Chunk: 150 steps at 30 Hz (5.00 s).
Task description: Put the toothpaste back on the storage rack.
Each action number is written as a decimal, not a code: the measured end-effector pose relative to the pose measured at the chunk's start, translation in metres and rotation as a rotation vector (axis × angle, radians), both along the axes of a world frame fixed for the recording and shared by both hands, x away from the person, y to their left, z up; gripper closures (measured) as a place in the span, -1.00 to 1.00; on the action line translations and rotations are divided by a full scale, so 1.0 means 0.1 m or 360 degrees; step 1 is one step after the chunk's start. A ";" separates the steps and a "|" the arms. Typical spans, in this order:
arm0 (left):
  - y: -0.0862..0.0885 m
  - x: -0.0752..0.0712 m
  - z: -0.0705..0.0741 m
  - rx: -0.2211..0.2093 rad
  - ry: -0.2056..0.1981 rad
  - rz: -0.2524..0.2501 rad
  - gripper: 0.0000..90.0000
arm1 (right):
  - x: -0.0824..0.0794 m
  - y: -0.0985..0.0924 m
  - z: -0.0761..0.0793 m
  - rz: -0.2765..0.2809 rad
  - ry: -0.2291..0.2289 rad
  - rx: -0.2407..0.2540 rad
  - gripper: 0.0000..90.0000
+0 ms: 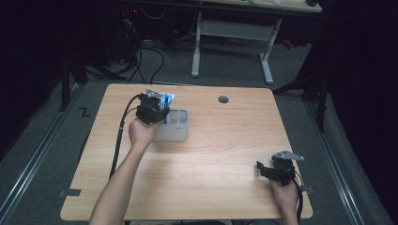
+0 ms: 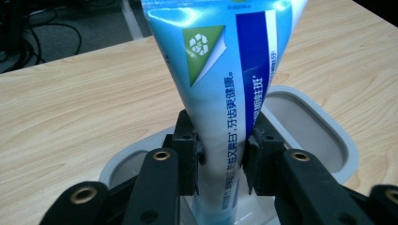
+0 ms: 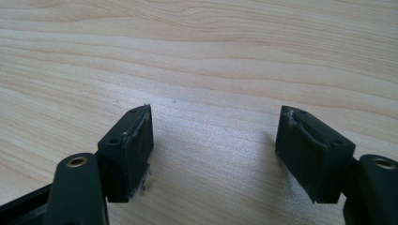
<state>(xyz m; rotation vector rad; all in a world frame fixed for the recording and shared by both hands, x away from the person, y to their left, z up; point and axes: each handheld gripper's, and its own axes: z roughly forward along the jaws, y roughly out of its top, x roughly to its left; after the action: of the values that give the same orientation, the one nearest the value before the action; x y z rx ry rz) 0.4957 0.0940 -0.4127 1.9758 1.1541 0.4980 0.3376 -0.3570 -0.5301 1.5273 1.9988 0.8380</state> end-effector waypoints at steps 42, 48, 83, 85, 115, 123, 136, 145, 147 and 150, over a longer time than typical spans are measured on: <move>0.26 -0.26 0.21 -0.0102 -0.0133 0.0034 0.17 | 0.00 0.00 0.00 -0.0003 0.0000 -0.0003 -0.37; 0.37 -0.36 0.29 -0.0122 -0.0156 0.0054 0.11 | 0.00 0.00 0.00 -0.0005 0.0000 -0.0003 -0.37; 0.89 -0.76 0.33 -0.0241 -0.0194 0.0155 -0.02 | 0.00 0.00 0.00 -0.0005 -0.0001 -0.0004 -0.37; 0.90 -0.77 0.33 -0.0239 -0.0194 0.0158 -0.03 | 0.00 0.00 0.00 -0.0005 -0.0001 -0.0004 -0.38; 1.27 -1.14 0.13 -0.0353 -0.0186 0.0280 -0.05 | 0.00 0.00 0.00 -0.0006 -0.0001 -0.0005 -0.38; 1.28 -1.16 0.05 -0.0335 -0.0166 0.0290 -0.05 | 0.00 0.00 0.00 -0.0006 -0.0001 -0.0005 -0.38; 1.34 -1.21 -0.07 -0.0322 -0.0137 0.0329 -0.05 | 0.00 0.00 0.00 -0.0007 0.0000 -0.0004 -0.38; 1.32 -1.23 -0.13 -0.0309 -0.0124 0.0327 -0.05 | 0.00 0.01 0.00 -0.0008 0.0000 -0.0004 -0.38; 1.32 -1.23 -0.15 -0.0314 -0.0114 0.0331 -0.05 | 0.00 0.01 0.00 -0.0008 -0.0001 -0.0004 -0.38; 1.33 -1.24 -0.18 -0.0323 -0.0101 0.0343 -0.06 | 0.00 0.01 0.00 -0.0008 -0.0001 -0.0004 -0.38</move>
<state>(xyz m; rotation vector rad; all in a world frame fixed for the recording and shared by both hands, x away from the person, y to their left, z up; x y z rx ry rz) 0.3718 0.2269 -0.4312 1.6619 1.3303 0.5276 0.3375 -0.3565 -0.5301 1.5297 1.9943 0.8335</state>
